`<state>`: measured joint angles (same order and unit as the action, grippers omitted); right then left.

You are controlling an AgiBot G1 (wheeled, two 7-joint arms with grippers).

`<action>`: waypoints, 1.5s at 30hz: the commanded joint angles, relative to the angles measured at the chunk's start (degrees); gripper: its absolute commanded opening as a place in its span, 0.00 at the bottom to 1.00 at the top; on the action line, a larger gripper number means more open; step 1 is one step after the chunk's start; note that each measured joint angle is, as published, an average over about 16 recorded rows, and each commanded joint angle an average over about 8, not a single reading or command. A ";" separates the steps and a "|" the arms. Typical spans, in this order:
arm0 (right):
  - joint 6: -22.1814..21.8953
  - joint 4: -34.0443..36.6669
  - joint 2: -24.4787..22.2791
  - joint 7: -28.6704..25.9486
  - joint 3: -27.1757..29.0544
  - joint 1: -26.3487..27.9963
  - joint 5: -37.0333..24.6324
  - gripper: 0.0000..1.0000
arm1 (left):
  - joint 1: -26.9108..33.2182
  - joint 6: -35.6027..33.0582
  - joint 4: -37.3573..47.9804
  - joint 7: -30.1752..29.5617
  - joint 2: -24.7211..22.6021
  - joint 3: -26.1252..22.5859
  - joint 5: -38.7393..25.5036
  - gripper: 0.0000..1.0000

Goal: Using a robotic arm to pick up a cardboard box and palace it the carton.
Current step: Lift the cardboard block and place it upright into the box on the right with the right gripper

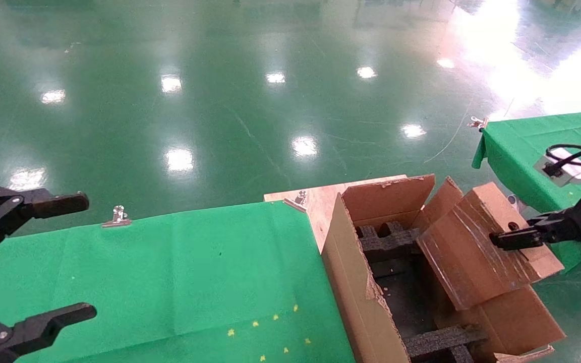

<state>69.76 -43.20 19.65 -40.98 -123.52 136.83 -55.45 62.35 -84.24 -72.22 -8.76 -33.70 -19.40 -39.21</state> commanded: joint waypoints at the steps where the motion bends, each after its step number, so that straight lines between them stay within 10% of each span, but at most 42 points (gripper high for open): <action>1: -1.68 -1.71 -0.69 -1.60 -0.34 -0.40 -0.43 0.00 | 0.00 0.00 0.00 0.00 0.00 0.00 0.00 1.00; 23: -17.39 -14.23 -3.24 -18.38 -4.29 -4.32 -6.58 0.00 | 0.00 0.01 0.00 0.01 0.01 -0.02 0.01 1.00; 45: -28.12 -10.75 4.26 -19.82 -5.81 -17.30 -2.80 0.00 | 0.01 0.01 0.00 0.02 0.01 -0.03 0.02 1.00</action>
<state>41.86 -53.67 23.95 -60.63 -129.22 119.46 -58.14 62.36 -84.23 -72.22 -8.74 -33.69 -19.43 -39.19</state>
